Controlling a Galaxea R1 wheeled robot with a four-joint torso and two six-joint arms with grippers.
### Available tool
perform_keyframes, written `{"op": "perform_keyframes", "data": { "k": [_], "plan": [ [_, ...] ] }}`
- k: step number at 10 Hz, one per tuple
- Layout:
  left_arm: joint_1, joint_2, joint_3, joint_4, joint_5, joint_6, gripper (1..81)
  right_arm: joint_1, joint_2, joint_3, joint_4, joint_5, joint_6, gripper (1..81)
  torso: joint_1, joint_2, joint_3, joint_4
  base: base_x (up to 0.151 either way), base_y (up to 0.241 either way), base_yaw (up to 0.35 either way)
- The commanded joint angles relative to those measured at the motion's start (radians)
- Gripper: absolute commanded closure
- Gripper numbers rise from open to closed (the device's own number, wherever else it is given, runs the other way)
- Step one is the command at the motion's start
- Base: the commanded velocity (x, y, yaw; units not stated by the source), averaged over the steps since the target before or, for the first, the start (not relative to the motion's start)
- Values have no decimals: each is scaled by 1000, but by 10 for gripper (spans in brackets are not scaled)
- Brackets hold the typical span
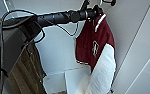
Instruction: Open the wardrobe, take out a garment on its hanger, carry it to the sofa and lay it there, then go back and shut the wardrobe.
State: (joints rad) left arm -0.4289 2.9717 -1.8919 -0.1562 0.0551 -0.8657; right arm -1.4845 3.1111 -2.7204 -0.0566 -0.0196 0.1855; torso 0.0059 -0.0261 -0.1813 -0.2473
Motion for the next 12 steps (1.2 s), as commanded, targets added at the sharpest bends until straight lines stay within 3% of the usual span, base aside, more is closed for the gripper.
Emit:
{"op": "perform_keyframes", "data": {
  "k": [1,3,8,12],
  "plan": [
    [-228,-3,-10,64,-81,36,811,32,4,1,3,-60,0,10,0,0,0,-1,0,0,0],
    [-227,-11,-7,64,-77,36,811,32,4,1,3,-60,0,10,0,0,0,26,0,0,0],
    [-201,-57,37,67,-70,37,811,31,4,1,3,-53,0,10,0,0,0,25,0,0,0],
    [-196,-43,39,67,-70,36,811,31,2,1,1,-48,-1,10,1,1,-1,25,-84,0,0]
  ]
}}
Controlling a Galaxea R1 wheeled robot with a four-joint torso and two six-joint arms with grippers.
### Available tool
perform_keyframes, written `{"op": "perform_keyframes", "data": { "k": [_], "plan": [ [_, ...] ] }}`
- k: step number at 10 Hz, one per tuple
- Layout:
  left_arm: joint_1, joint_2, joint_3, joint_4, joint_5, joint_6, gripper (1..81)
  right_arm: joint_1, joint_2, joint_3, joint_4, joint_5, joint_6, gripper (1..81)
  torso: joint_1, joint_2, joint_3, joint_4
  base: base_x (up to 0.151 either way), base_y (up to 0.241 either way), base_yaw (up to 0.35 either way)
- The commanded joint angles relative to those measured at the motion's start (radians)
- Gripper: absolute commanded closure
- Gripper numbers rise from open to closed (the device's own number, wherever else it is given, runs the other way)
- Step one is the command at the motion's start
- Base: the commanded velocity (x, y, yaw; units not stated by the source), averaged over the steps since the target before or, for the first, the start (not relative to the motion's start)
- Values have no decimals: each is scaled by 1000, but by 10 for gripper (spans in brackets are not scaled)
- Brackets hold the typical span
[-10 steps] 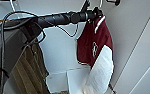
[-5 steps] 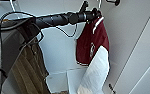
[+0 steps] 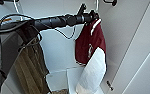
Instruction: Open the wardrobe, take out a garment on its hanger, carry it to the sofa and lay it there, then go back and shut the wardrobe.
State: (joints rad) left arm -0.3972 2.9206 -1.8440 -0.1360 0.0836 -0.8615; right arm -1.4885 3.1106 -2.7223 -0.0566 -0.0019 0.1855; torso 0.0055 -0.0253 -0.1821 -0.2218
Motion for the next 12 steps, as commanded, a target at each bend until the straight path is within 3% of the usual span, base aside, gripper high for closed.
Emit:
{"op": "perform_keyframes", "data": {
  "k": [1,8,10,11,12],
  "plan": [
    [-226,8,-8,47,-97,33,811,35,2,3,1,-66,-1,10,0,0,0,0,-107,0,0],
    [-202,-9,17,47,-97,36,811,35,2,3,0,-66,-1,10,0,1,0,0,-116,0,0],
    [-202,-12,23,47,-97,36,811,35,2,3,0,-64,-1,10,0,1,86,0,-123,0,0],
    [-200,-15,26,47,-97,36,811,35,2,3,1,-66,-1,10,0,1,98,0,-126,0,0],
    [-200,-23,38,47,-97,35,811,35,2,3,1,-64,-1,10,0,1,77,0,-126,0,0]
  ]
}}
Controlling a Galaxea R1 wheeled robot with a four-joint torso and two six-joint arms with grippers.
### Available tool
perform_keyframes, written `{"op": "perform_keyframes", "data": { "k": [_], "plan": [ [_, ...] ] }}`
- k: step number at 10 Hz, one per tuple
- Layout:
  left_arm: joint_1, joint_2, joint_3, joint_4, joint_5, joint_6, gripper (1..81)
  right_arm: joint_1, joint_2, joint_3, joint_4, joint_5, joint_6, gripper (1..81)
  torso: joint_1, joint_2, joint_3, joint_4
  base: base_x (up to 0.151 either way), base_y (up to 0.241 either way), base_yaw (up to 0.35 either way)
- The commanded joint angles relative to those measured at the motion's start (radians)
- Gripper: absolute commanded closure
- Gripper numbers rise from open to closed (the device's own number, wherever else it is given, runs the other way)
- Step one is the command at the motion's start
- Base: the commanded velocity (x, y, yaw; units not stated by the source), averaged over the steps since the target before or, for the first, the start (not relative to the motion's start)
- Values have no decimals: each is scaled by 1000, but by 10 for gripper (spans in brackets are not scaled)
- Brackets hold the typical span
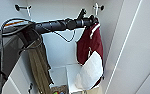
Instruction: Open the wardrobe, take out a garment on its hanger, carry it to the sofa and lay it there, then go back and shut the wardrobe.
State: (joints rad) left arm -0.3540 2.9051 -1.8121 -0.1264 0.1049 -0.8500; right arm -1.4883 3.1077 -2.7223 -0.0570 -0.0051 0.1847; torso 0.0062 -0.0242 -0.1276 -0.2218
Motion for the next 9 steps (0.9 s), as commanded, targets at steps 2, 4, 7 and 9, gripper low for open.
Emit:
{"op": "perform_keyframes", "data": {
  "k": [2,4,7,9],
  "plan": [
    [-243,-23,22,37,-119,23,811,33,5,3,2,-59,-1,10,0,0,20,0,-129,0,0],
    [-233,-30,33,36,-119,23,811,32,5,3,2,-55,-1,10,-2,-1,34,0,-130,-61,0],
    [-181,-59,103,37,-123,28,811,30,5,3,0,-41,-1,10,-2,-1,34,0,-135,-61,0],
    [-153,-79,123,50,-129,28,811,30,4,3,0,-41,-2,10,-2,-1,34,0,-61,-35,0]
  ]
}}
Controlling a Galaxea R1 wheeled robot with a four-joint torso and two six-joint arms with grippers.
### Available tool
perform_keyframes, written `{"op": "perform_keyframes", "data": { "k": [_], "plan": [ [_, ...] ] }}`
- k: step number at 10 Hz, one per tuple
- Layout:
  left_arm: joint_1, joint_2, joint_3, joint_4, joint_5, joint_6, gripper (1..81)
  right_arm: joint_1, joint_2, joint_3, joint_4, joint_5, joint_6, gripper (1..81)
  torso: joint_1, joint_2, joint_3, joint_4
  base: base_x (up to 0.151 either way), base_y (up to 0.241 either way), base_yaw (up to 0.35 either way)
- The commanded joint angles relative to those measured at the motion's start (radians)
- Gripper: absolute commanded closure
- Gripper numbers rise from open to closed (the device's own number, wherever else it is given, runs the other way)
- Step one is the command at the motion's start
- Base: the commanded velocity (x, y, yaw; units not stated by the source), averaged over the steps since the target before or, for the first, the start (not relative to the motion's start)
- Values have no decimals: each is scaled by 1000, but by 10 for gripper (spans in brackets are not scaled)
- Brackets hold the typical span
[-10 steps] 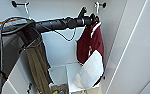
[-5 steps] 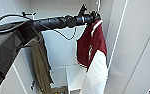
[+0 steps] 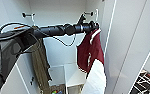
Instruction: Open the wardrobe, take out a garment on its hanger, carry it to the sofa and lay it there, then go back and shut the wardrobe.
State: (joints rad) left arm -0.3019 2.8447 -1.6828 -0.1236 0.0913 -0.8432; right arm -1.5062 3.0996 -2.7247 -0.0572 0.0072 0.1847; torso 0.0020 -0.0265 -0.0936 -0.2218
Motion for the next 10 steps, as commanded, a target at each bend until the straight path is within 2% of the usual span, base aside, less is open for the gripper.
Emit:
{"op": "perform_keyframes", "data": {
  "k": [1,5,10],
  "plan": [
    [-202,-20,-3,48,-114,21,811,48,12,5,0,-53,-2,10,0,0,0,0,0,0,0],
    [-200,-23,35,55,-116,21,811,45,12,5,1,-43,-2,10,1,0,0,0,0,0,0],
    [-150,-76,113,56,-120,21,811,42,10,5,0,-32,-2,10,1,0,0,0,0,0,0]
  ]
}}
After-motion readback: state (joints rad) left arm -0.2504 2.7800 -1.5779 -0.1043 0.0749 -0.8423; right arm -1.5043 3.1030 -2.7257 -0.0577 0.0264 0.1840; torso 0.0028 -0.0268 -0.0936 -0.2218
